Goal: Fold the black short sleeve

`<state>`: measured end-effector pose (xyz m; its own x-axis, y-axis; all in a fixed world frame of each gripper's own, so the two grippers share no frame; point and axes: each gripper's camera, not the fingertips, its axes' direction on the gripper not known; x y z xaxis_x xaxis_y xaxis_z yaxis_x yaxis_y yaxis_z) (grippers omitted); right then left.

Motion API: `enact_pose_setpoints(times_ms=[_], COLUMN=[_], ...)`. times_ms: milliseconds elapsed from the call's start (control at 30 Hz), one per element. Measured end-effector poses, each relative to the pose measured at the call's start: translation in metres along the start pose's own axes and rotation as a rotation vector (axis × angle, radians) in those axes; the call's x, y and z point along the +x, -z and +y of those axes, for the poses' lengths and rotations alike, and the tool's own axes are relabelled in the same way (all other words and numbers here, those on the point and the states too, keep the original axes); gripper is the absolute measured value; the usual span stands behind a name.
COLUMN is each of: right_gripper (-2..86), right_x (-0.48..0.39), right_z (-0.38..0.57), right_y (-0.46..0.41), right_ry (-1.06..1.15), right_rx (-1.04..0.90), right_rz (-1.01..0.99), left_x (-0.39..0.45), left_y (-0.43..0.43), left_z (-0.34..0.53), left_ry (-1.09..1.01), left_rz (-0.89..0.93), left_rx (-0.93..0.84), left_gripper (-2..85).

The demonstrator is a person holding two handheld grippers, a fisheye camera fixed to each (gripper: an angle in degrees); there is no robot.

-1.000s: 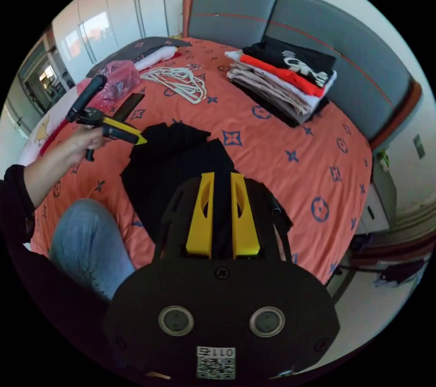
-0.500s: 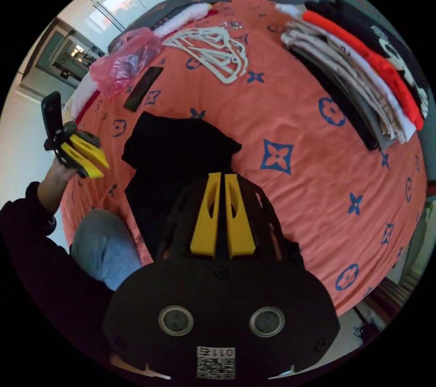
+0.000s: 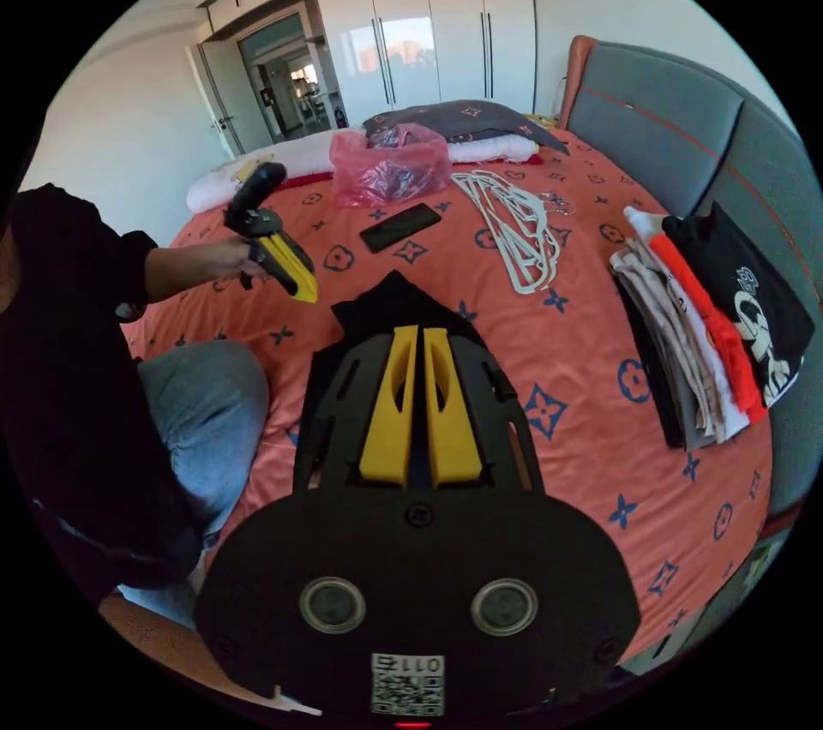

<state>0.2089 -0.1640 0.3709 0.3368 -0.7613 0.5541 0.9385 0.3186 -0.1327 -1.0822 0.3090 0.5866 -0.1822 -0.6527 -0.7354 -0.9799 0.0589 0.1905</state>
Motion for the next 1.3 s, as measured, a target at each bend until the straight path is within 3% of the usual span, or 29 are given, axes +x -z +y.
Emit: enact_pose_setpoints(times_ms=[133,267,300,367,567,633,667,700,767,900,1033,1167,1300], right_gripper=[1.5,1.6,1.7,1.8,3.0,4.3,5.7,9.1,11.2,11.0,11.7,13.1,13.7], right_x=[0.015,0.012,0.011,0.011,0.036,0.050,0.063,0.074,0.077,0.047,0.001,-0.039,-0.052], right_z=[-0.003,0.012,0.018,0.027,0.030,0.027,0.030,0.038,0.054,0.110,0.185,0.271,0.327], right_y=[-0.013,-0.011,-0.008,-0.006,-0.039,-0.070,-0.096,-0.117,-0.115,-0.053,-0.023,-0.028,-0.045], right_ry=[-0.010,-0.025,-0.026,-0.031,-0.074,-0.156,-0.239,-0.321,-0.365,-0.504,-0.669,-0.937,-1.116], right_rx=[-0.041,-0.003,0.010,0.034,0.058,-0.013,-0.148,-0.295,-0.344,-0.258,-0.157,-0.145,-0.060], right_rz=[-0.033,0.028,0.049,0.073,0.007,-0.053,-0.108,-0.126,-0.083,0.167,0.252,0.318,0.208], left_x=[0.024,0.015,0.023,0.035,0.042,0.038,0.034,0.031,0.029,0.041,0.061,0.070,0.076], left_y=[-0.032,-0.102,-0.105,-0.093,-0.052,-0.058,-0.064,-0.061,-0.045,-0.007,-0.003,-0.044,-0.090], left_z=[-0.036,-0.061,-0.060,-0.056,-0.041,-0.034,-0.029,-0.024,-0.018,-0.034,-0.092,-0.171,-0.224], left_ry=[-0.093,-0.103,-0.149,-0.204,-0.001,0.063,0.113,0.162,0.204,0.182,0.049,0.012,0.034], left_rz=[-0.062,0.205,0.176,0.064,0.009,-0.015,-0.001,0.048,0.081,0.086,0.105,-0.024,-0.118], left_rx=[-0.031,-0.364,-0.382,-0.333,-0.180,-0.213,-0.265,-0.255,-0.188,-0.073,0.006,-0.089,-0.226], left_gripper=[3.3,3.5,2.5,1.4,1.1,1.7,2.1,2.4,2.9,4.0,5.3,8.3,10.7])
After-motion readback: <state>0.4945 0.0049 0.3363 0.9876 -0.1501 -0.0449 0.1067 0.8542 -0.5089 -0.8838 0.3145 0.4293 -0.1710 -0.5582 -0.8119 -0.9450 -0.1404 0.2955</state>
